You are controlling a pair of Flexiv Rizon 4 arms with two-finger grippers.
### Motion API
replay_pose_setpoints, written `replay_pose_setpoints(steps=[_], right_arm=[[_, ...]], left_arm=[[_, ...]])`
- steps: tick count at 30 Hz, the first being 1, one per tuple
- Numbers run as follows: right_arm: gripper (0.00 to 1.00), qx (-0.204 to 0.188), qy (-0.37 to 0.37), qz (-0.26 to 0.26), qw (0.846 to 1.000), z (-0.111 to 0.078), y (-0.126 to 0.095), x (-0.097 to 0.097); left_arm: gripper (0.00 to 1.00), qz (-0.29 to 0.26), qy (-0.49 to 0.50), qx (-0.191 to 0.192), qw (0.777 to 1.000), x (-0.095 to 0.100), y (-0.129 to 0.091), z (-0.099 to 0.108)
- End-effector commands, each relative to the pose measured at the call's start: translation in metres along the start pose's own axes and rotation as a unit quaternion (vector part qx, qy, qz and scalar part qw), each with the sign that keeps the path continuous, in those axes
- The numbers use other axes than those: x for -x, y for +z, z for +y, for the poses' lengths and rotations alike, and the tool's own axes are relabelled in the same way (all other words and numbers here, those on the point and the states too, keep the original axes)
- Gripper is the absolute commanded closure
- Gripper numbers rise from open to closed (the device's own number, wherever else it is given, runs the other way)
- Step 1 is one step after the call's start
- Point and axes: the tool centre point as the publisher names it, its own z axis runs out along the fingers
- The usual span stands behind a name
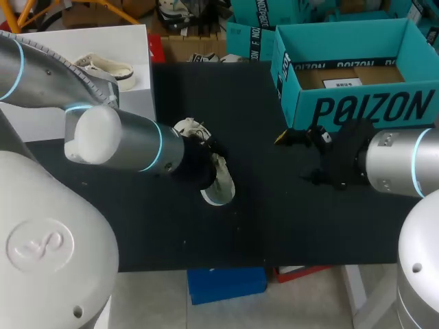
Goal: Take the shoe out of the shoebox, open the shoe tongue, remove and reinsert the insole, then place the shoe into the shoebox
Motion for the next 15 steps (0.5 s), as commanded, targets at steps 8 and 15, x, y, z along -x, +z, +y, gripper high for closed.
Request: replay_pose_setpoints(steps=[8, 15], right_arm=[[0.0, -0.016, 0.004, 0.005, 1.0, 0.002, -0.004, 0.005], [0.0, -0.016, 0.004, 0.005, 1.0, 0.002, -0.004, 0.005]], left_arm=[[0.46, -0.002, 0.005, 0.018, 1.0, 0.003, -0.031, 0.013], [0.51, -0.007, 0.006, 0.016, 1.0, 0.003, -0.033, 0.01]])
